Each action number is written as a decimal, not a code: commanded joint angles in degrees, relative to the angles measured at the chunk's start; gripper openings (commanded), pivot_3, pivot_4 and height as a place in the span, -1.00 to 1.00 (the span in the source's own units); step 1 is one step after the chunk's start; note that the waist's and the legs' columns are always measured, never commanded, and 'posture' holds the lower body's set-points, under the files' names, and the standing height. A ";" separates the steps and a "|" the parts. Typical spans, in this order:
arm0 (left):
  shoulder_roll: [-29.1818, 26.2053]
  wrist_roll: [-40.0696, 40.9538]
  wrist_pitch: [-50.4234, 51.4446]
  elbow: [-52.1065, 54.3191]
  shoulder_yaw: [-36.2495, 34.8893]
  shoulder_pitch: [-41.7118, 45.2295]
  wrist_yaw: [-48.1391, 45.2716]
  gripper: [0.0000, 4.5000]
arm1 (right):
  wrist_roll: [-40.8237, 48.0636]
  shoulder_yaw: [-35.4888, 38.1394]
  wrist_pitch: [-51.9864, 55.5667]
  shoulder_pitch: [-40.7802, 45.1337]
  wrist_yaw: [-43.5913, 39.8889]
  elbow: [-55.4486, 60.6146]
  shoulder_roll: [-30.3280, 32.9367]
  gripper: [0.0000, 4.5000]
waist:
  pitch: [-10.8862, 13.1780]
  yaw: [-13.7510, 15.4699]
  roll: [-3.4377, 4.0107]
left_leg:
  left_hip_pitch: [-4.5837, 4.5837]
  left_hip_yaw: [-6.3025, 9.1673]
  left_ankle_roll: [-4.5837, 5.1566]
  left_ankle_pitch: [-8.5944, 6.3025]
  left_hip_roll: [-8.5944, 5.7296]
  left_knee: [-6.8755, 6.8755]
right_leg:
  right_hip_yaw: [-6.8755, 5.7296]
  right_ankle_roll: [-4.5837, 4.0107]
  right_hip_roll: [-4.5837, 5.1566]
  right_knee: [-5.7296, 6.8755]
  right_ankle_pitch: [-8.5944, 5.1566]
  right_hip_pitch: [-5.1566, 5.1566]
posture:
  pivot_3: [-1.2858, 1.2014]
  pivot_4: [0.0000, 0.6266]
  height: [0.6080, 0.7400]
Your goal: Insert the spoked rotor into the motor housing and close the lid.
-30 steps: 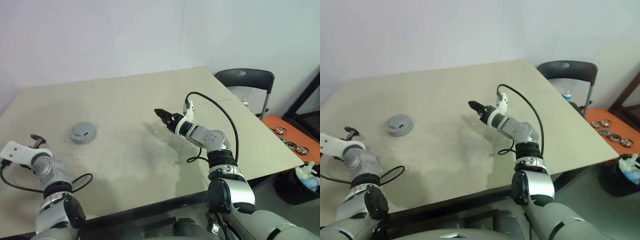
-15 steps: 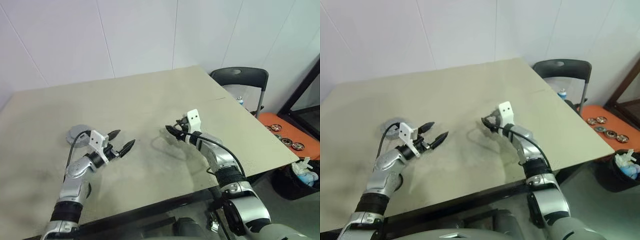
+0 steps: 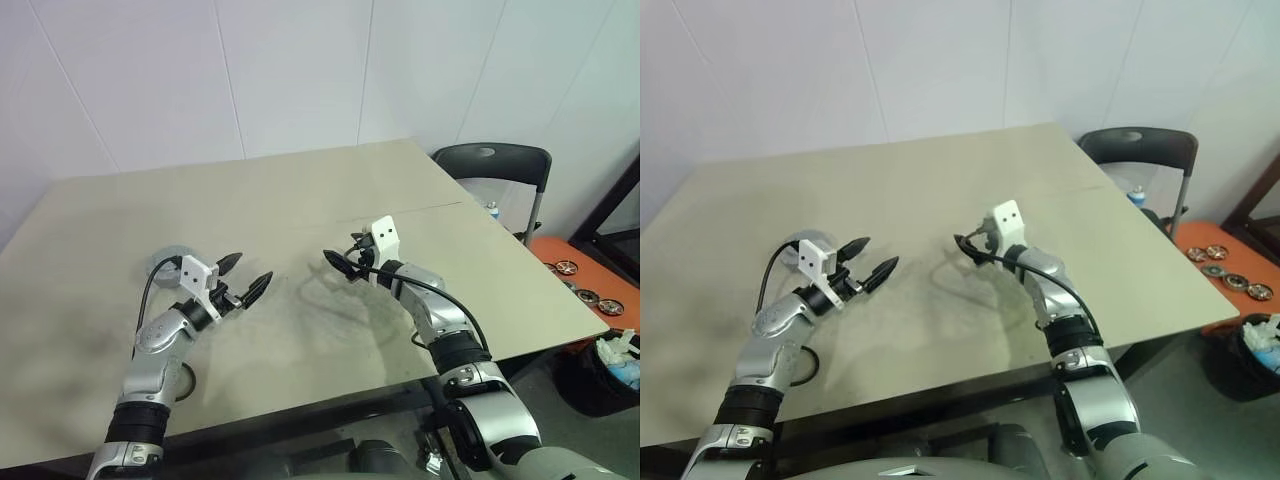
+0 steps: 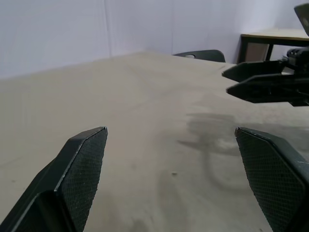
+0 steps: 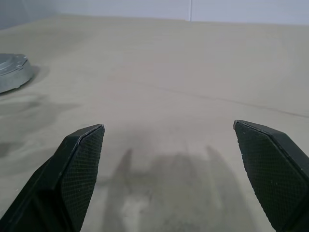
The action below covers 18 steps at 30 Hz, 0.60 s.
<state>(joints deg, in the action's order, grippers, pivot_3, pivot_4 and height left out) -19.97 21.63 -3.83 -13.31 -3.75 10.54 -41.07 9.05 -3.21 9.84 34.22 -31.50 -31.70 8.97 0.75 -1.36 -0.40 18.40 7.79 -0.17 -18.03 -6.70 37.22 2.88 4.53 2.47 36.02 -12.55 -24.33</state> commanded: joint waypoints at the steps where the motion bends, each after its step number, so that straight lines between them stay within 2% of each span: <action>1: 0.34 -0.70 -0.76 1.33 -0.86 1.15 0.70 1.00 | -0.14 -0.21 -1.35 0.84 -1.16 2.19 -0.19 0.99 | 0.00 0.35 0.00 | 0.00 0.00 0.00 0.00 0.01 -0.02 | 0.00 0.00 0.00 0.00 0.00 -0.01 | 0.03 -1.00 1.00; 18: 1.48 -2.89 -3.34 -3.09 -1.51 4.40 2.25 1.00 | -1.46 -1.00 -2.04 1.91 -0.95 2.62 -0.79 0.99 | 0.00 0.67 0.00 | 0.00 0.00 0.00 0.00 0.01 -0.02 | 0.00 0.00 0.00 -0.01 0.00 0.00 | 0.03 -1.00 1.00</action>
<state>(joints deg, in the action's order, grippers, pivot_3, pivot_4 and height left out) -18.37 19.17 -5.84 -16.93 -3.89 13.80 -39.31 7.89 -4.07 9.36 34.07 -32.88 -31.11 8.78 0.75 -0.69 -0.40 18.40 7.78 -0.17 -18.03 -6.69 37.20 2.87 4.53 2.47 36.01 -12.55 -24.33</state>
